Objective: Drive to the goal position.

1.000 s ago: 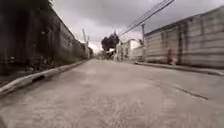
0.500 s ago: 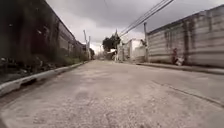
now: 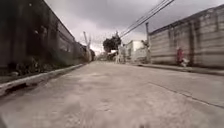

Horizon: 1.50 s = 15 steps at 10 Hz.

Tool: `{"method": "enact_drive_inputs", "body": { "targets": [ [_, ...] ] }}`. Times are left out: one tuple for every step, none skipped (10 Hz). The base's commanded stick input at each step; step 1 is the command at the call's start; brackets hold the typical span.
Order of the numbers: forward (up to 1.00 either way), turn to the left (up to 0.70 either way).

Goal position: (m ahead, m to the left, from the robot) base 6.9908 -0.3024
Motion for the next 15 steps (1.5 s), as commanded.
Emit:
{"method": "enact_drive_inputs", "body": {
  "targets": [
    [0.00, 0.00],
    [0.00, 0.00],
    [0.00, 0.00],
    [0.00, 0.00],
    [0.00, 0.00],
    [0.00, 0.00],
    [0.00, 0.00],
    [0.00, 0.00],
    [0.00, 0.00],
    [0.17, 0.00],
    [1.00, 0.00],
    [1.00, 0.00],
    [1.00, 0.00],
    [1.00, 0.00],
    [1.00, 0.00]
  ]
}}
